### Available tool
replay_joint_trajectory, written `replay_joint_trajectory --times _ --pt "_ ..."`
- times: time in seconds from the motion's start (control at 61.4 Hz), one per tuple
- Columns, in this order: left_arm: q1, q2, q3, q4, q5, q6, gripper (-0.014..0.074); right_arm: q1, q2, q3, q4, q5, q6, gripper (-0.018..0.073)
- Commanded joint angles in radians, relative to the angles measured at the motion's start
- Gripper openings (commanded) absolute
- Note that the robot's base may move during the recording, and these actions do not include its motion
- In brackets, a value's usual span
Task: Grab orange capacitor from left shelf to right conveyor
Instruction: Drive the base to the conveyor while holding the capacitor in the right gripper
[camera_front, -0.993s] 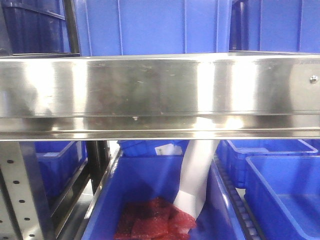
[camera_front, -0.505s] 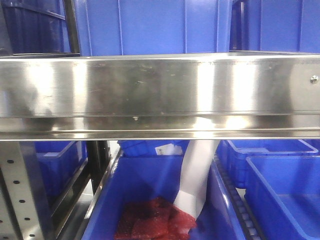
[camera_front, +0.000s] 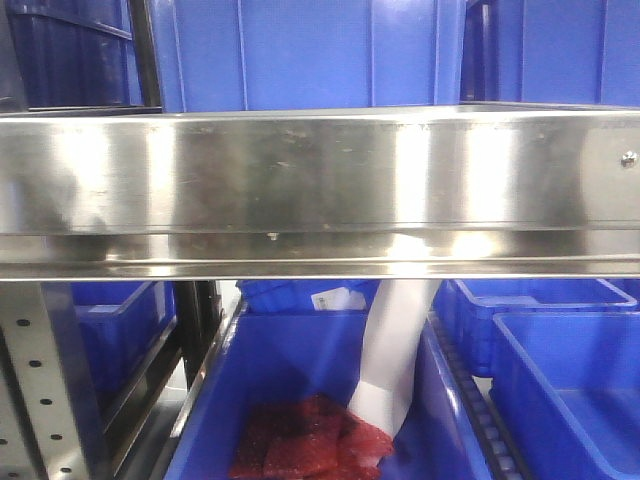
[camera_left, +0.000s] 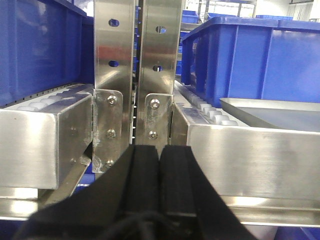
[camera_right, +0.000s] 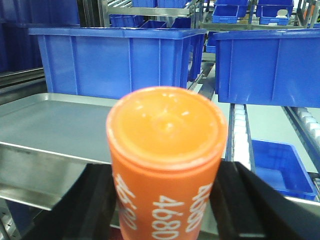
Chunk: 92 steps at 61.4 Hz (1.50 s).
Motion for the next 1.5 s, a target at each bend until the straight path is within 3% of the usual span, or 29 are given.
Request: replay_joint_trajectory --times 0.0,1.482 --pt "-0.002 -0.019 -0.004 0.0 -0.084 0.0 -0.0105 -0.003 0.012 -0.028 0.002 -0.097 -0.001 0.0183" --pt "-0.002 -0.019 -0.004 0.0 -0.084 0.0 -0.0105 -0.003 0.012 -0.028 0.002 -0.097 -0.001 0.0183"
